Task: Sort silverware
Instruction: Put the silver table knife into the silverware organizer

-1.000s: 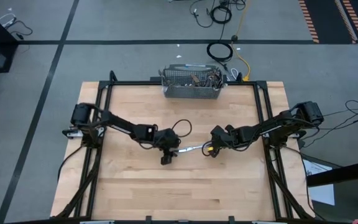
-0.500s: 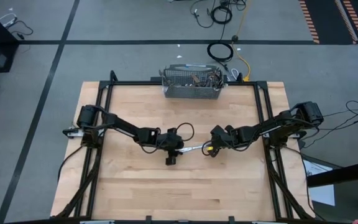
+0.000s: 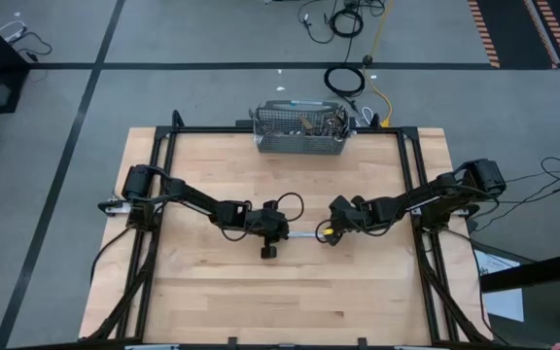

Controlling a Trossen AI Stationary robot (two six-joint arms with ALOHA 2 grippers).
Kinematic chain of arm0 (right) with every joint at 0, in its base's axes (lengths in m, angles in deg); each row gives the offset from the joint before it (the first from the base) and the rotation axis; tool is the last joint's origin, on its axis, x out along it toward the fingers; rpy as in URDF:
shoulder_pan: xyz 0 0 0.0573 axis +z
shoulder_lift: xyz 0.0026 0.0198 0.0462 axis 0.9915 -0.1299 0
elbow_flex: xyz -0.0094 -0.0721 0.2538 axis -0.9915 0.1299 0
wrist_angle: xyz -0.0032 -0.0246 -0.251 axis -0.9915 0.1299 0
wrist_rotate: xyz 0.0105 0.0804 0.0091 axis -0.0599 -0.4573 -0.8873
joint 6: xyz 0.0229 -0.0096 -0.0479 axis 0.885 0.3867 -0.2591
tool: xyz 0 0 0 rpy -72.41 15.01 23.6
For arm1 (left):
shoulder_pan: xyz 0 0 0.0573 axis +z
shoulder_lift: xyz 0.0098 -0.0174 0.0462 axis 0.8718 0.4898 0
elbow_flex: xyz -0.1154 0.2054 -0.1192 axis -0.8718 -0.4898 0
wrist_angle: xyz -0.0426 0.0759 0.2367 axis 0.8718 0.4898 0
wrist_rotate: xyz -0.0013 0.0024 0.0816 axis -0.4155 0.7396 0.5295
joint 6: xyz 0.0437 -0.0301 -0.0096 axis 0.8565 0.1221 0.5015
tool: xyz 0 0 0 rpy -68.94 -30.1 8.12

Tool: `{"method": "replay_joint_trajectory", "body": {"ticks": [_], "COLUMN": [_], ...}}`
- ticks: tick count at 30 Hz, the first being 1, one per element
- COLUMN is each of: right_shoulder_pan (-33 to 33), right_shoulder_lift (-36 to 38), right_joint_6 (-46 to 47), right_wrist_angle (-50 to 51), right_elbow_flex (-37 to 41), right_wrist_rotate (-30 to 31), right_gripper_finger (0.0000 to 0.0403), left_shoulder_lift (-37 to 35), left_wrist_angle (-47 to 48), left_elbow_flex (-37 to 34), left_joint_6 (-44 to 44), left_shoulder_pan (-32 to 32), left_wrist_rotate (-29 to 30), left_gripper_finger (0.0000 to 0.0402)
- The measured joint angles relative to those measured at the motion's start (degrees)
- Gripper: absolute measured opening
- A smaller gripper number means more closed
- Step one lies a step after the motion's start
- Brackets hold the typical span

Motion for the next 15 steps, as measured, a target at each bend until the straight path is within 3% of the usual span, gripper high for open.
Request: {"method": "replay_joint_trajectory", "body": {"ticks": [4, 8, 15], "right_shoulder_pan": [0.07, 0.04, 0.02], "right_shoulder_lift": [1.2, 2.39, 2.27], "right_joint_6": [-3.66, -13.65, -31.73], "right_wrist_angle": [-0.76, -0.95, -0.03], "right_elbow_flex": [-1.77, -5.88, -11.51], "right_wrist_rotate": [0.4, 1.09, 0.98], "right_gripper_finger": [0.0, 0.0, 0.0027], "left_shoulder_lift": [-0.76, -2.27, -3.21], "left_wrist_angle": [0.53, 2.11, 3.37], "left_elbow_flex": [0.34, 0.46, 0.47], "left_joint_6": [0.0, -0.28, -0.25], "left_shoulder_pan": [0.38, 1.02, 2.3], "left_wrist_rotate": [-0.07, -1.3, -2.47], "left_gripper_finger": [0.0052, 0.0003, 0.0]}}
